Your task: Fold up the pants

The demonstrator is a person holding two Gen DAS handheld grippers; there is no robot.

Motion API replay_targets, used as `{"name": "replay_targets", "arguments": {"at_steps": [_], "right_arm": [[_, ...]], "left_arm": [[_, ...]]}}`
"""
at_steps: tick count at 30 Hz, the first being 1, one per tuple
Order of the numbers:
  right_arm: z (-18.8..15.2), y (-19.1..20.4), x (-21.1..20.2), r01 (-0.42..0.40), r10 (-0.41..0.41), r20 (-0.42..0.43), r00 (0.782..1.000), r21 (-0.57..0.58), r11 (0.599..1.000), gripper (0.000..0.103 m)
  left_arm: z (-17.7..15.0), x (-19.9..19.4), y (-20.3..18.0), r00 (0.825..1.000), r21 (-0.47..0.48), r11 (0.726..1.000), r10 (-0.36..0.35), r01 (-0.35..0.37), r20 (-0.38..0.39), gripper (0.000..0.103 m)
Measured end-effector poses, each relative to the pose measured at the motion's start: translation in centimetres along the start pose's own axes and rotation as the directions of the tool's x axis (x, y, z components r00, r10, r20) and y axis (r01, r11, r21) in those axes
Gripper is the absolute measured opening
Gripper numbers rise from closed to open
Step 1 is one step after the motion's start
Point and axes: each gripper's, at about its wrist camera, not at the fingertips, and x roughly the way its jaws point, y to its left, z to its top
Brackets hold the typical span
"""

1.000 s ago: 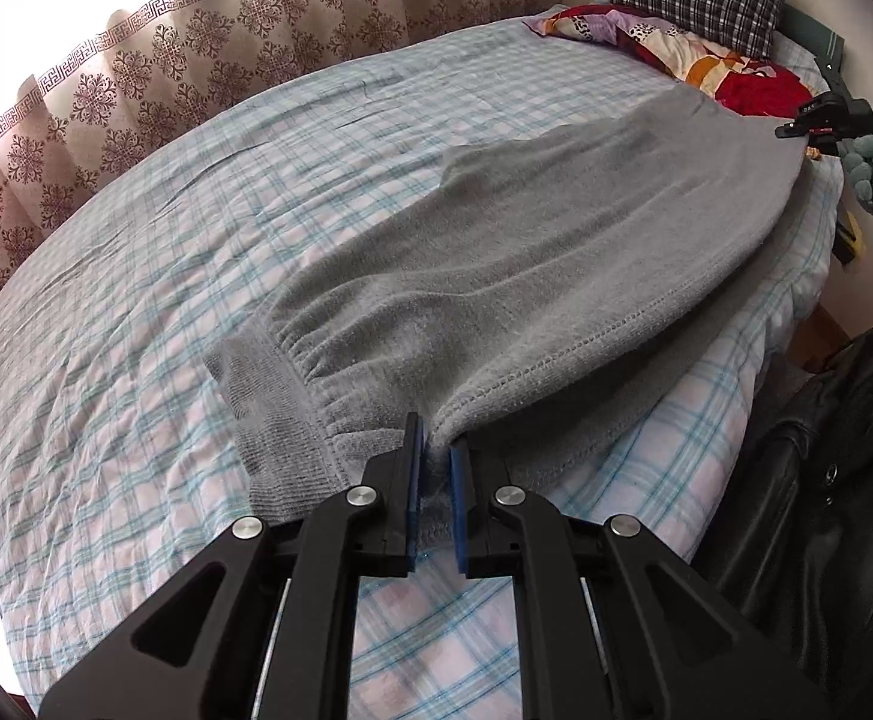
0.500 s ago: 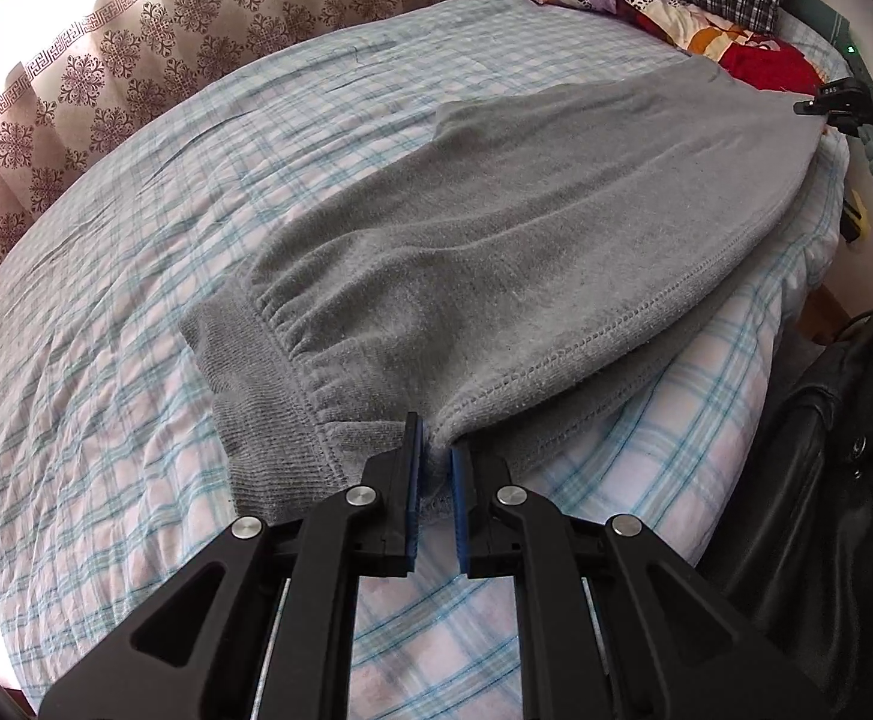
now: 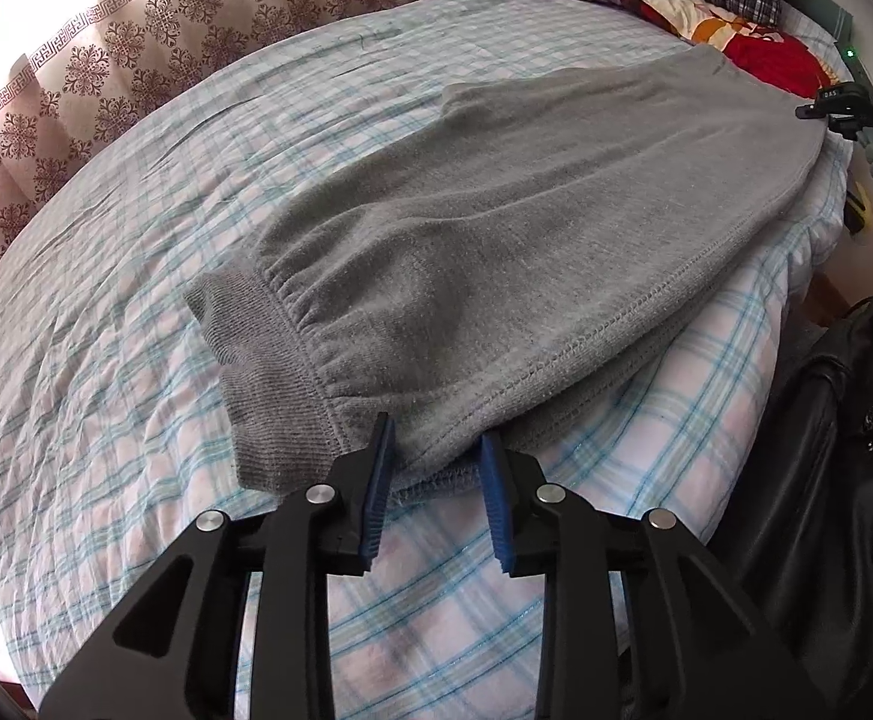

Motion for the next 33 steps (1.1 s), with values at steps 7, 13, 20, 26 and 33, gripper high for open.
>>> {"name": "replay_targets", "arguments": {"at_steps": [7, 13, 20, 26, 33], "right_arm": [[0.6, -0.9, -1.7, 0.057, -0.059, 0.062, 0.996, 0.028, 0.998, 0.030], [0.7, 0.4, -3.3, 0.129, -0.122, 0.135, 0.983, -0.045, 0.991, 0.035], [0.5, 3.3, -4.6, 0.257, -0.211, 0.237, 0.948, -0.180, 0.950, 0.052], [1.1, 1.6, -4.6, 0.229, -0.203, 0.207, 0.957, -0.110, 0.967, 0.052], [3.3, 5.3, -2.9, 0.127, -0.070, 0.224, 0.972, -0.255, 0.958, 0.052]], "left_arm": [[-1.3, -1.4, 0.6, 0.999, -0.006, 1.000, 0.025, -0.025, -0.021, 0.039], [0.0, -3.3, 1.9, 0.999, -0.077, 0.997, 0.023, -0.019, 0.042, 0.039], [5.1, -2.4, -0.2, 0.993, -0.071, 0.997, -0.018, 0.026, 0.121, 0.043], [8.0, 1.4, -3.5, 0.991, -0.032, 0.993, -0.111, 0.114, 0.080, 0.043], [7.2, 4.9, -6.1, 0.990, -0.002, 0.990, -0.141, 0.141, -0.020, 0.044]]}}
